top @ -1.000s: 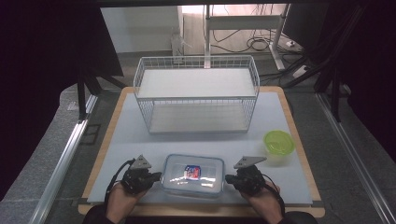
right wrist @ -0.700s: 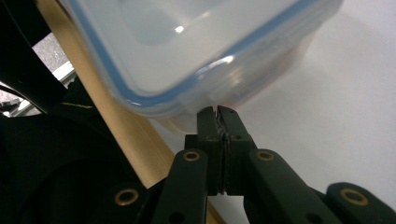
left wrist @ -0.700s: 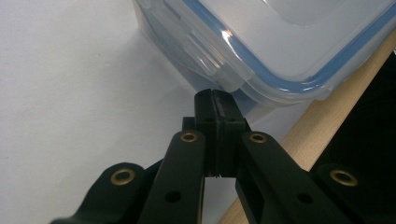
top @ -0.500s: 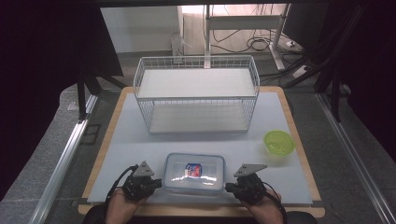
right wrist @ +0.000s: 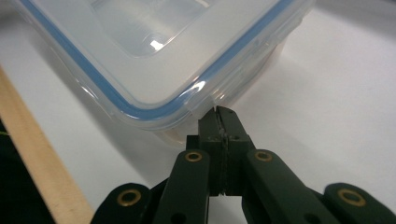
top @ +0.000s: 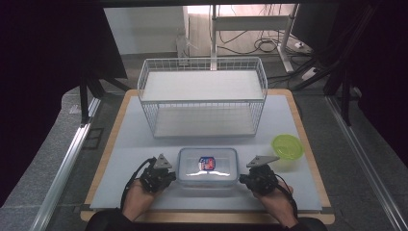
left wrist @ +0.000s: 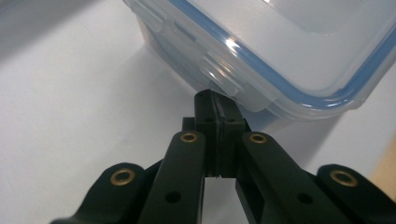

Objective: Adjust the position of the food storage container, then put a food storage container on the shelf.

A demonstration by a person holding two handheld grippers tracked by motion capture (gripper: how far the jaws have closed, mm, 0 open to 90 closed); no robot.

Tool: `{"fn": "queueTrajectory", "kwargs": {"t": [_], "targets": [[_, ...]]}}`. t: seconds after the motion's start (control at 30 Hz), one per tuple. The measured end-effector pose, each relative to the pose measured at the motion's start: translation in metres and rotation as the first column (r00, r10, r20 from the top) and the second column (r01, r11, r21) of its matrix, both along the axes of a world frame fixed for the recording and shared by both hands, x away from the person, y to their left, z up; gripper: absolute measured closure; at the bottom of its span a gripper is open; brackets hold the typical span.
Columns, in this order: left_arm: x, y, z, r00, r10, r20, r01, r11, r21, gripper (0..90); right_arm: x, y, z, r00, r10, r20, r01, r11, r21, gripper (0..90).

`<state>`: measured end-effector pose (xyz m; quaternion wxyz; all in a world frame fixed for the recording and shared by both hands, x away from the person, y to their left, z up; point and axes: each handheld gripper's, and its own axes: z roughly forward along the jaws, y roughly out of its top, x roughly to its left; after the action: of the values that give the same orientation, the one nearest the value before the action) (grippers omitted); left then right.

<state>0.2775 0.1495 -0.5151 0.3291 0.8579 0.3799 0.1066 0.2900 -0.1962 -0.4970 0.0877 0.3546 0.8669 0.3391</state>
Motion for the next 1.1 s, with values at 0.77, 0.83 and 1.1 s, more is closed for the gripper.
{"fn": "queueTrajectory", "kwargs": {"t": [0.77, 0.83, 1.1], "targets": [[-0.034, 0.047, 0.000, 0.9922, -0.016, 0.123, 0.028, 0.9952, -0.094, 12.8, -0.004, -0.031, 0.011, 0.9903, 0.018, 0.138, -0.021, 1.000, 0.017, 22.7], [-0.035, 0.052, 0.000, 0.9924, -0.004, 0.123, 0.019, 0.9926, -0.120, 10.6, -0.004, -0.033, 0.010, 0.9906, 0.011, 0.136, -0.015, 1.000, 0.026, 18.2], [-0.030, 0.054, -0.005, 0.9894, -0.010, 0.145, 0.028, 0.9922, -0.121, 3.4, -0.004, -0.032, 0.008, 0.9898, 0.004, 0.142, -0.010, 0.999, 0.045, 9.0]]}}
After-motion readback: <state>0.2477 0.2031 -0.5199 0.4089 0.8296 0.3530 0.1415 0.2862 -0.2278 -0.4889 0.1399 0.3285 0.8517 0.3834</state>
